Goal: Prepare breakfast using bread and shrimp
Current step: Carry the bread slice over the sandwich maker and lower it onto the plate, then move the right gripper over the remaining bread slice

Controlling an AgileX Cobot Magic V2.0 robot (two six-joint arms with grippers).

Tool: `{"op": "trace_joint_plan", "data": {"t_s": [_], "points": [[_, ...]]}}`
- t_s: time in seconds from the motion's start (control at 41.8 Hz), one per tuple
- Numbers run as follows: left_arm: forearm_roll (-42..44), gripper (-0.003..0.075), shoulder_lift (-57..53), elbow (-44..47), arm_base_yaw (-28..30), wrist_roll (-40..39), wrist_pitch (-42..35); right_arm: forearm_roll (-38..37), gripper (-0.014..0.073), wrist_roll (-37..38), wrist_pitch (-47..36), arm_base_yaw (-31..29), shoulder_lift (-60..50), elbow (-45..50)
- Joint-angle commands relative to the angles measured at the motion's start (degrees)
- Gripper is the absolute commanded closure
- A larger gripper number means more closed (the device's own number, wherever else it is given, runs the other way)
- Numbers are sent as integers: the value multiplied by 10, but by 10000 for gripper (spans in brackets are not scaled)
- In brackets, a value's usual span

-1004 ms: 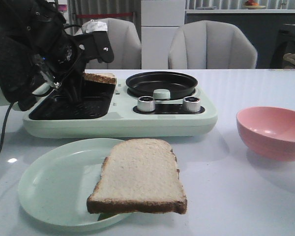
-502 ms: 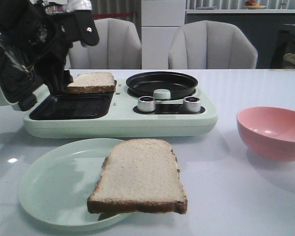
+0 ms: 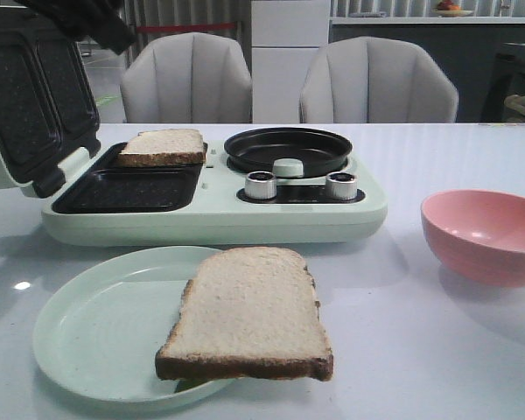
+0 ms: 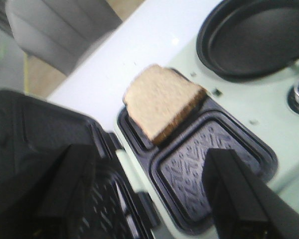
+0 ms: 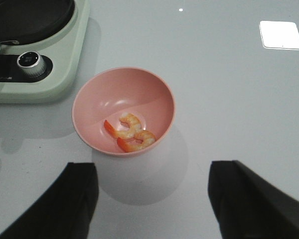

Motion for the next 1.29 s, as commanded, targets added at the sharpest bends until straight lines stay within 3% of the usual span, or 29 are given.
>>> {"op": "trace_joint_plan", "data": {"t_s": [0.0,0.143,0.43,0.574,0.717,1.004,1.148,1.267], "points": [[-166,211,-54,-13,-12,92,76,-4,25,-1,-41,-1,1,-19],[-297,211,-107,-3,-13,156,134,-4,25,-1,-41,-1,1,-19],[-483,211,-216,96,-13,220,109,-4,25,-1,-43,-1,1,-19],[-528,211,-286,147,-13,230,95,5,25,-1,-44,-1,1,-19],[-529,211,-346,178,-13,230,101,84,25,-9,-31,1,3,-19],[-520,211,-383,186,-13,230,96,338,25,-158,49,91,100,-24],[-520,211,-383,186,-13,230,95,407,25,-181,30,167,177,-24],[-520,211,-383,186,-13,230,95,428,25,-181,-33,225,243,-24]]}}
